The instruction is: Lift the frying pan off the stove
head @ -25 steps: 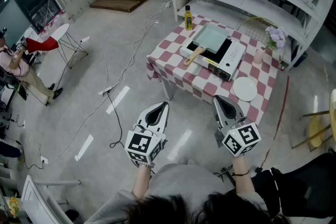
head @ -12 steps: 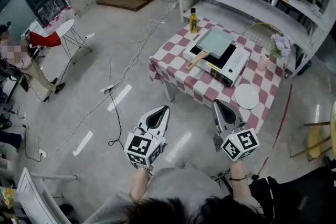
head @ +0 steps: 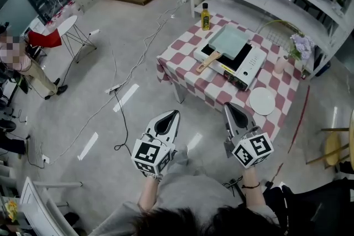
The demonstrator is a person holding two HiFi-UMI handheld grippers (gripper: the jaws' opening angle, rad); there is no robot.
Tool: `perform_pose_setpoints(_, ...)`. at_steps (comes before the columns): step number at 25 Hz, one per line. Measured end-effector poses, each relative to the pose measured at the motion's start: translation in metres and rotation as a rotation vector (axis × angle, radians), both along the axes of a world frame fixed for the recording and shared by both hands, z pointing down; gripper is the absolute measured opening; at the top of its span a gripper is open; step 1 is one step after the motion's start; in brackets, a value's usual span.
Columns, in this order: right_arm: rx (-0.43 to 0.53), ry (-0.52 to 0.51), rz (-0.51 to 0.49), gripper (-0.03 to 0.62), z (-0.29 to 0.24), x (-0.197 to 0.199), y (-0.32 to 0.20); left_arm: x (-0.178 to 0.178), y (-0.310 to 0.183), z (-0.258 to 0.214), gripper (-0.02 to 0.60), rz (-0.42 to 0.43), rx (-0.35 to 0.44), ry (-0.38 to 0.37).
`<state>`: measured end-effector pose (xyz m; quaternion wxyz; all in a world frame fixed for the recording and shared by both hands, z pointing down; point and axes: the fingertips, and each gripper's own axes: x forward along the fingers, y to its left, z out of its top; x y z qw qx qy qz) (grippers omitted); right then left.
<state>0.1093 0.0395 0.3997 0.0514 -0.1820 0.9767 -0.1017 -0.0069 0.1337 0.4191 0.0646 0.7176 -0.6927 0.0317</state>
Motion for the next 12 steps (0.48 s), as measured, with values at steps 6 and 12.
perform_pose_setpoints(6, -0.021, 0.010, 0.058, 0.023, 0.007, -0.011, -0.022, -0.011, -0.027, 0.004, 0.026, 0.067, -0.006, 0.018)
perform_pose_setpoints(12, -0.045, 0.003, 0.119, 0.023, 0.013, -0.040, -0.044, -0.044, -0.055, 0.005, 0.026, 0.119, -0.011, 0.031)
